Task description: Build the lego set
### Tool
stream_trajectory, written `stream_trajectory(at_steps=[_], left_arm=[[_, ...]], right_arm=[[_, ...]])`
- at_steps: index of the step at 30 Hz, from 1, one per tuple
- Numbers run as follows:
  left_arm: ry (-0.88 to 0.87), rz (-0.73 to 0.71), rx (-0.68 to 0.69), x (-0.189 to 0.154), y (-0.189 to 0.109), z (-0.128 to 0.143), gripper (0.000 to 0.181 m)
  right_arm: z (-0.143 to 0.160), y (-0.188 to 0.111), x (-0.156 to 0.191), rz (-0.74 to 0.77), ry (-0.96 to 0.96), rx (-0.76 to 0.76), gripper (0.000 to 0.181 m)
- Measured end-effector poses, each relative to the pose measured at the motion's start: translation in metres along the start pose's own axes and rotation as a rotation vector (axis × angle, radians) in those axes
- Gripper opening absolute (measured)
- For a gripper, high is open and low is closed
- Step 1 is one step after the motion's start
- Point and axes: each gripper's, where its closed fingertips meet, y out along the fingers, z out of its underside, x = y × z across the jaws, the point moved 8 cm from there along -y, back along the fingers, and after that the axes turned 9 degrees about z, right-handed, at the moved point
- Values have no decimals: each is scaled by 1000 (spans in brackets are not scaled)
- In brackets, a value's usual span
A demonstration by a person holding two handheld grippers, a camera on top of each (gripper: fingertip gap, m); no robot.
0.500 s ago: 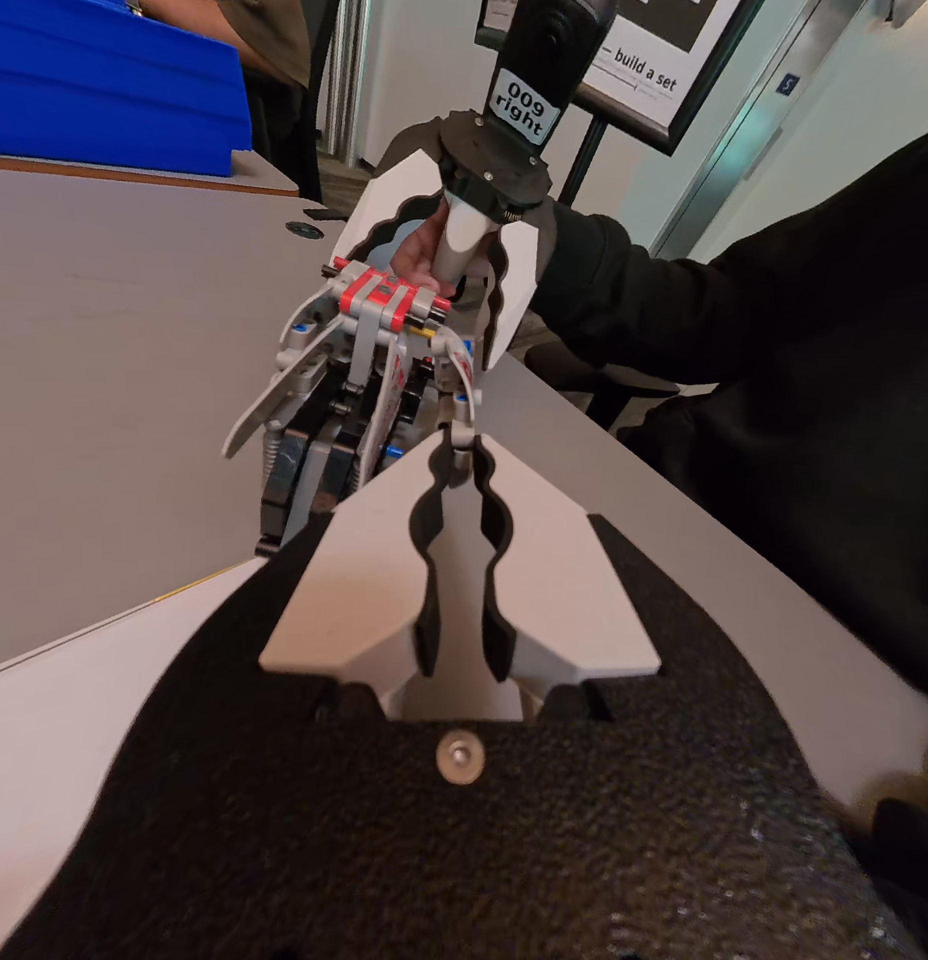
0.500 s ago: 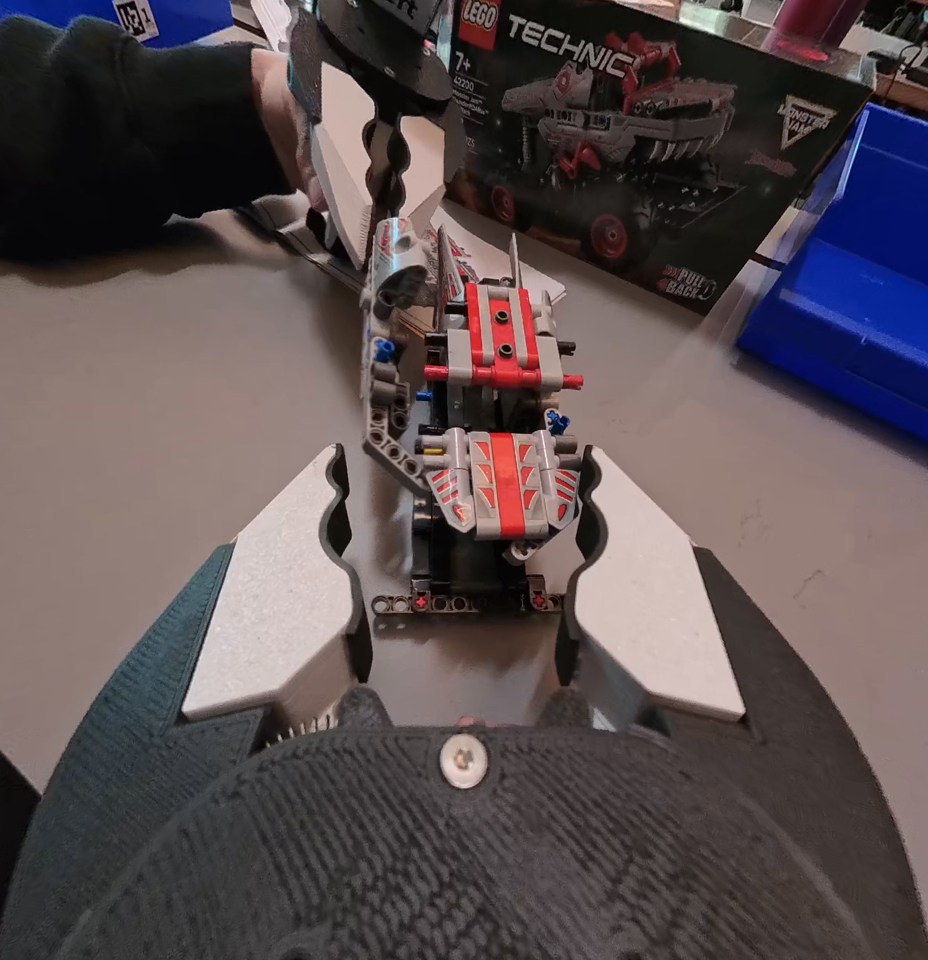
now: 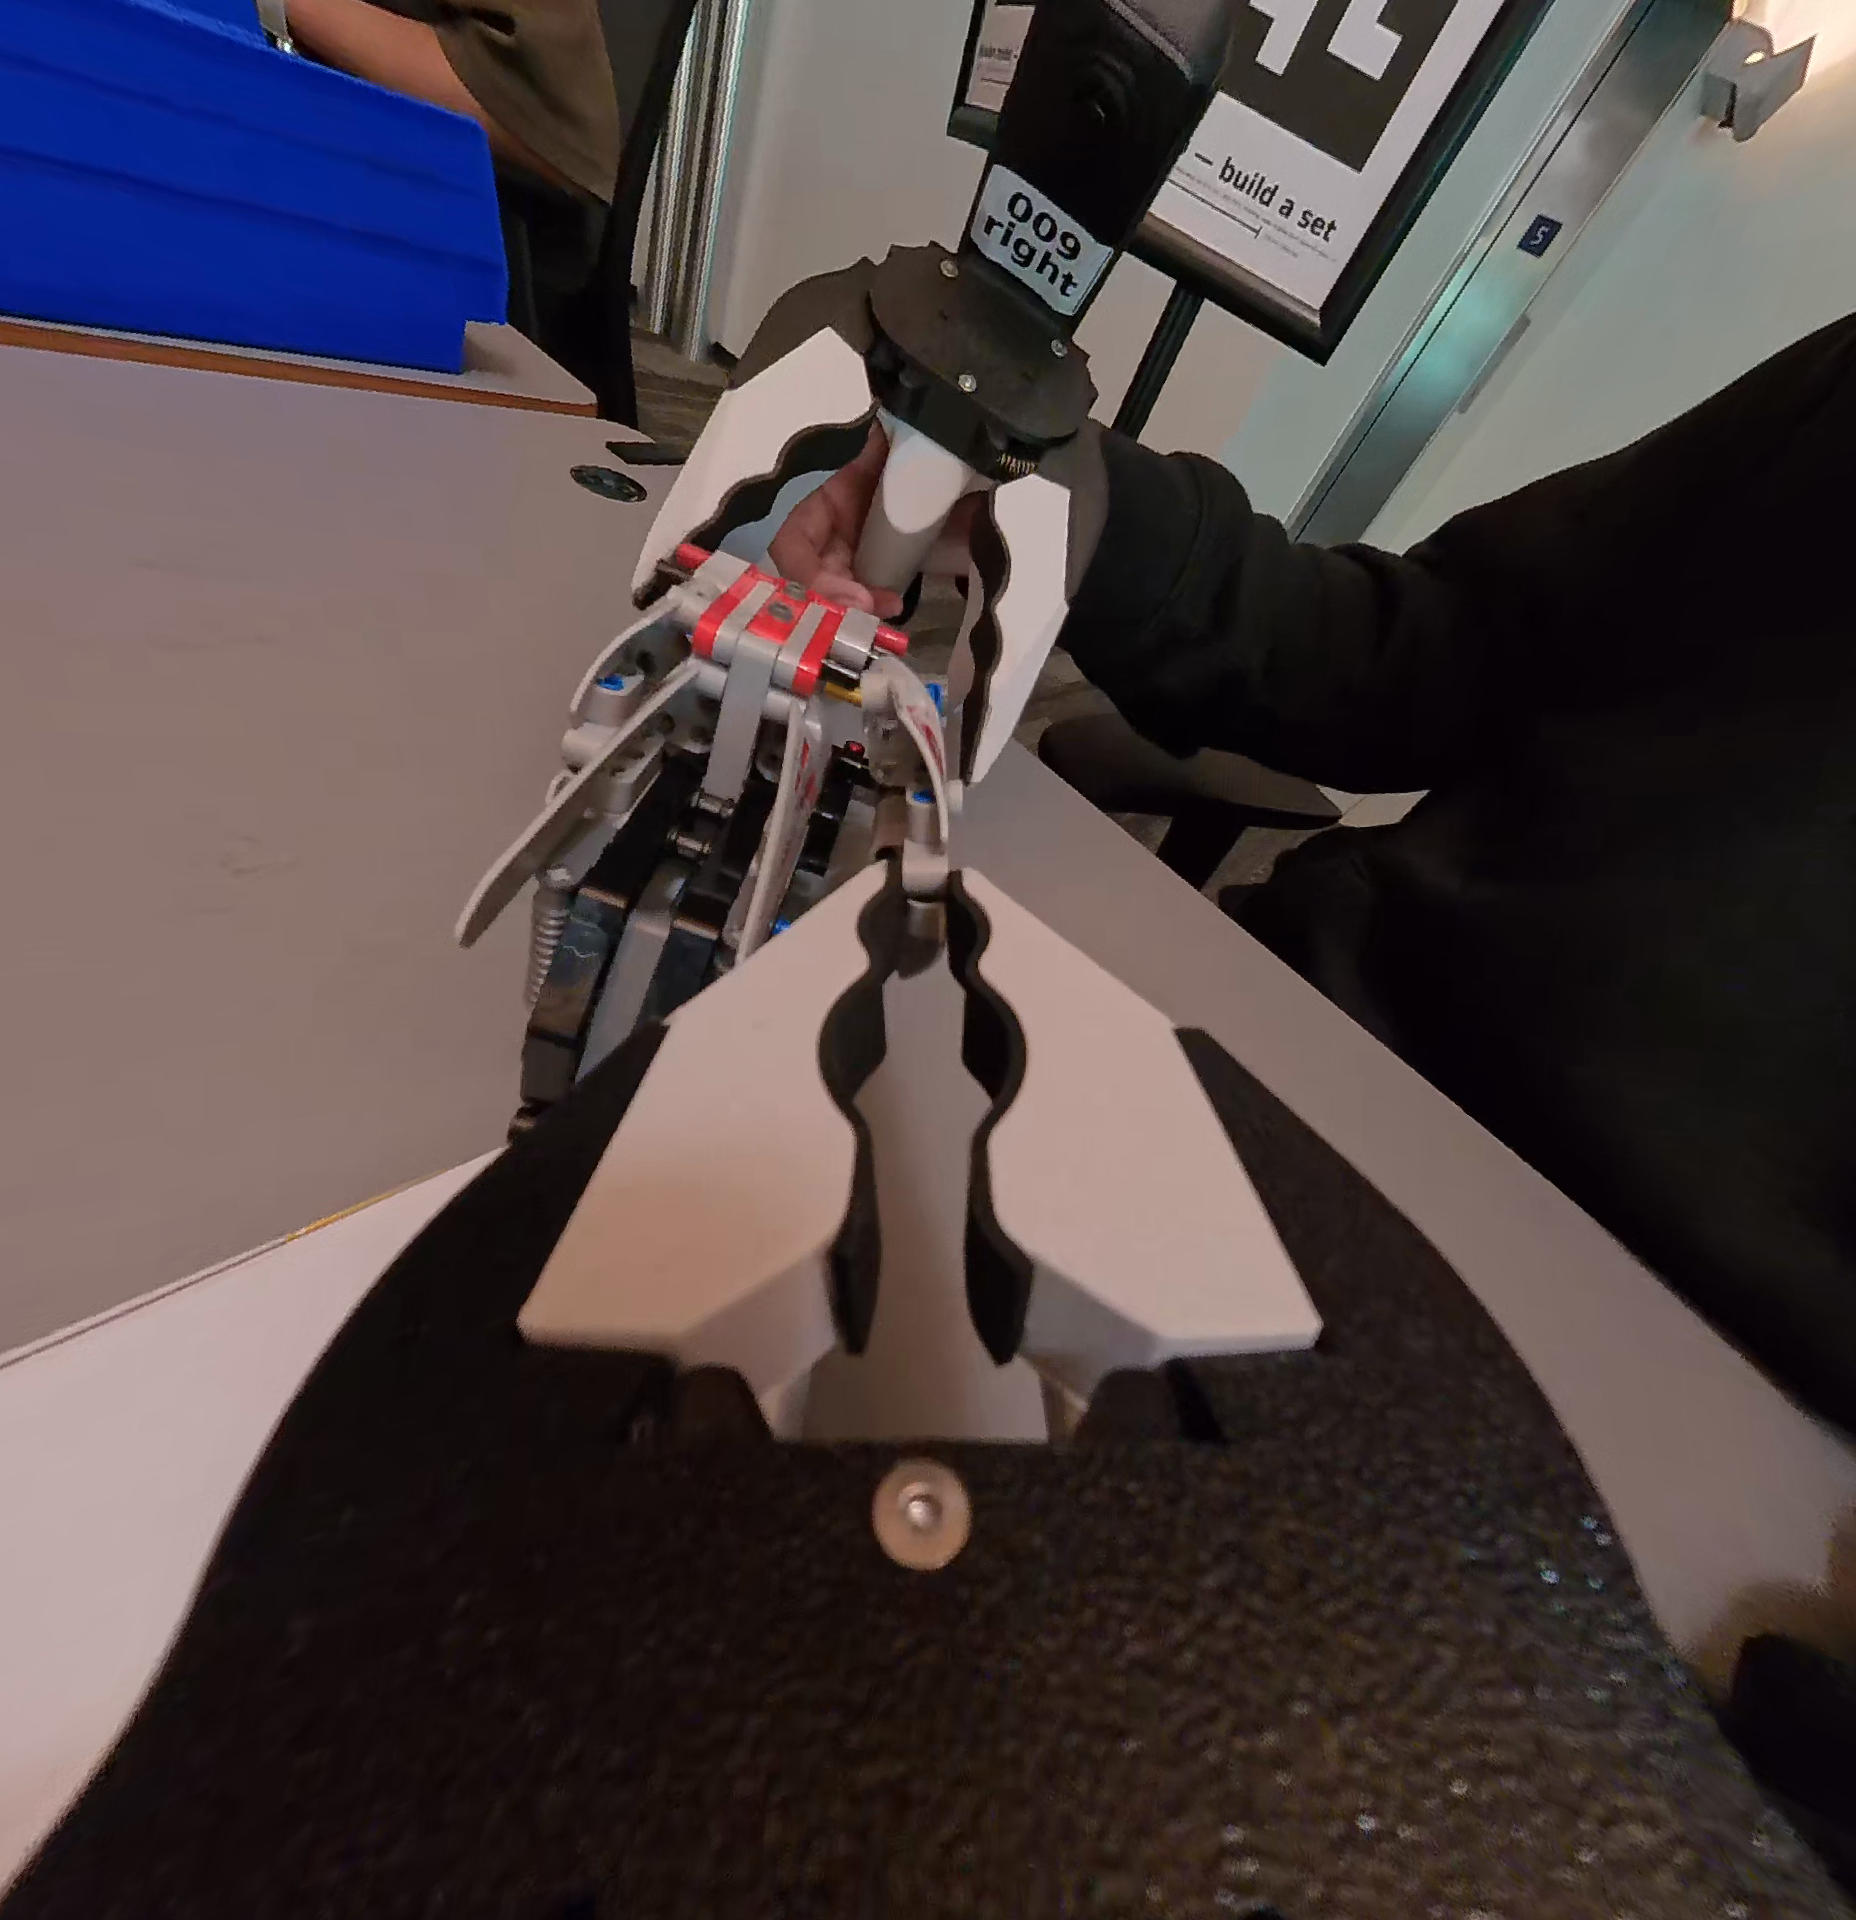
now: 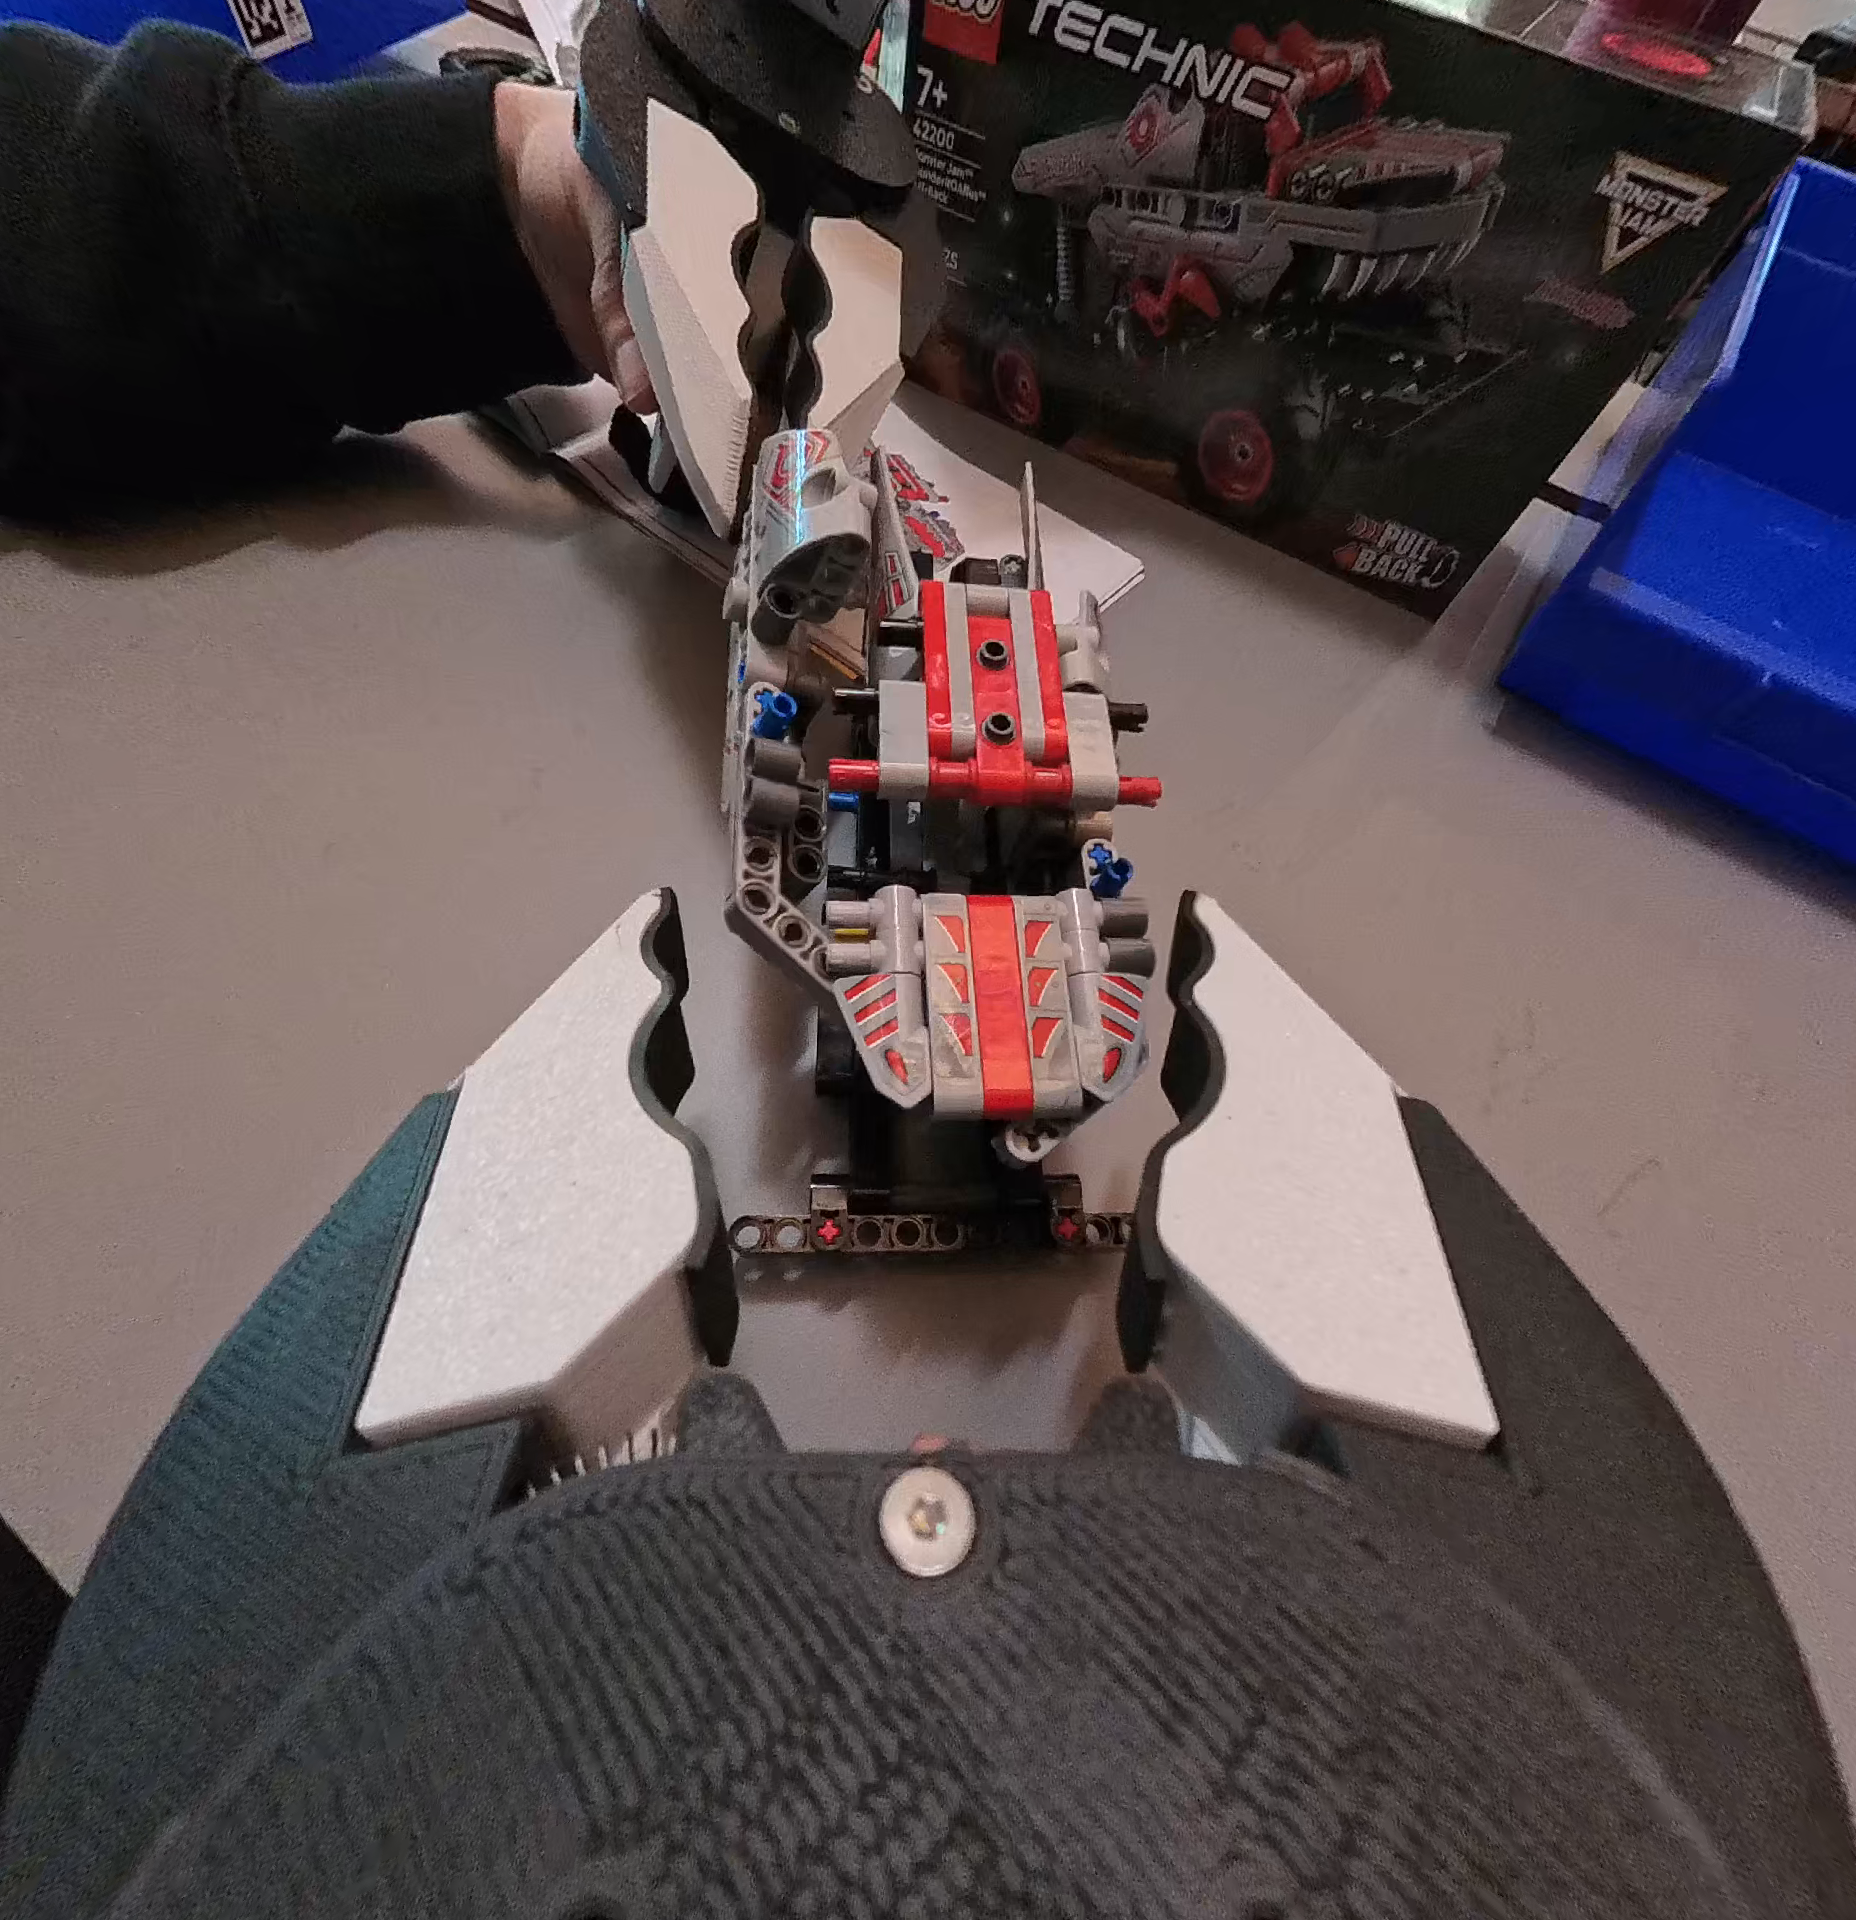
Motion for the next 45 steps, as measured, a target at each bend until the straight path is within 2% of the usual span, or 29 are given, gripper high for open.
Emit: stream_trajectory(at_steps=[21, 26, 30, 35, 41, 45], left_arm=[[9, 16, 46, 2, 15, 0, 4], [21, 29, 35, 2, 17, -3, 4], [7, 33, 51, 3, 21, -1, 4], [4, 32, 41, 3, 20, -1, 4], [16, 19, 24, 3, 18, -3, 4], [9, 2, 18, 5, 17, -3, 4]], right_arm=[[-6, -4, -2, 12, -31, 27, 89], [-17, -10, -15, 14, 46, 0, 97], [-27, -1, -14, -38, 58, -14, 99], [-40, 8, -14, -114, 80, -3, 93], [-41, 23, -16, -207, 107, 47, 85], [-40, 28, -14, -199, 76, 57, 82]])
